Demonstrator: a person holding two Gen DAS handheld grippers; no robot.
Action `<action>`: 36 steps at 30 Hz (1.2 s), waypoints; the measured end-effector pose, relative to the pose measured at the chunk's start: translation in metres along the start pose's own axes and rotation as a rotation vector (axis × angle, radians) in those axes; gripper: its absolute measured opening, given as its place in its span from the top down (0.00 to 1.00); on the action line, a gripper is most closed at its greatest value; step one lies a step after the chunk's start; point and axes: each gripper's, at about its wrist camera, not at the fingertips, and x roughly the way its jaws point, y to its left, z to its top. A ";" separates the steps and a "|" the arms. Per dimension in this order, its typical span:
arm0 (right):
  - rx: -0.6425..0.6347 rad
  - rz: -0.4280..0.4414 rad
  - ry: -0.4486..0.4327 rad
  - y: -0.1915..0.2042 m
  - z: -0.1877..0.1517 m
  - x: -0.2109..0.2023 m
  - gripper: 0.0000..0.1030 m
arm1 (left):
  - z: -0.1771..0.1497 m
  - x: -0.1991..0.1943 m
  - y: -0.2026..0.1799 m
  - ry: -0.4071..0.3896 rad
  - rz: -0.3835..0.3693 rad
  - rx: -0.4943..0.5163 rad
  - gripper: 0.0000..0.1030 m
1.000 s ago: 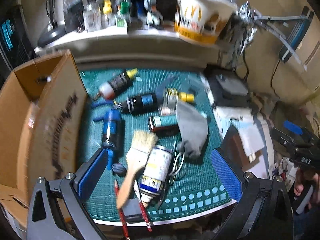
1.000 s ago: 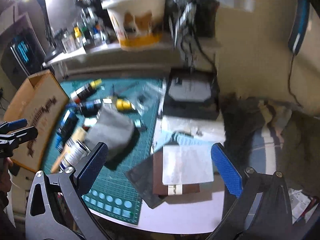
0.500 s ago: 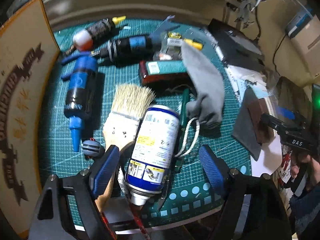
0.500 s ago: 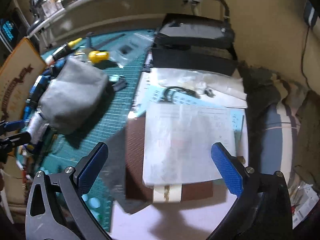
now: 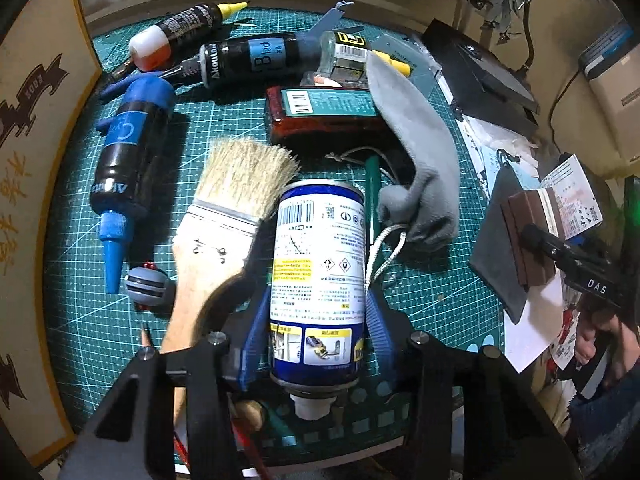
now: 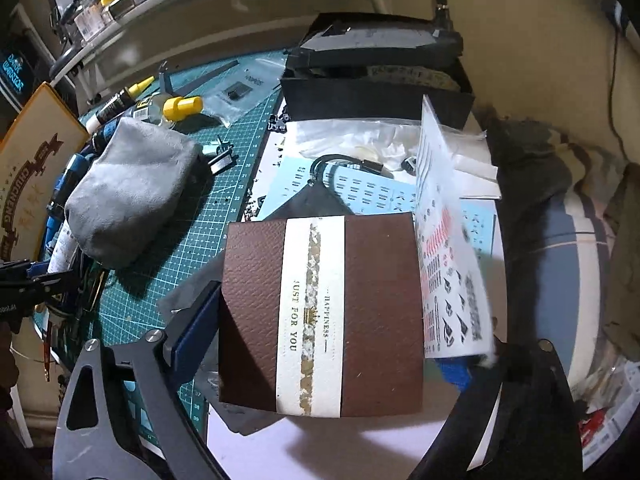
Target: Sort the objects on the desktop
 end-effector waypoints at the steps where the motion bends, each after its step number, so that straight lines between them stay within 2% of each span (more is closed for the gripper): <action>1: 0.002 0.004 -0.002 -0.001 0.000 -0.001 0.11 | 0.000 0.000 -0.001 0.001 -0.001 0.001 0.55; 9: -0.004 -0.002 -0.033 -0.001 0.006 -0.020 0.11 | 0.003 -0.012 -0.012 -0.010 -0.017 0.021 0.55; 16: -0.020 -0.013 -0.063 0.002 0.014 -0.039 0.11 | 0.013 -0.035 -0.017 -0.057 -0.031 0.033 0.55; 36: -0.094 -0.026 -0.205 0.052 0.056 -0.110 0.11 | 0.031 -0.114 -0.012 -0.200 -0.039 0.056 0.55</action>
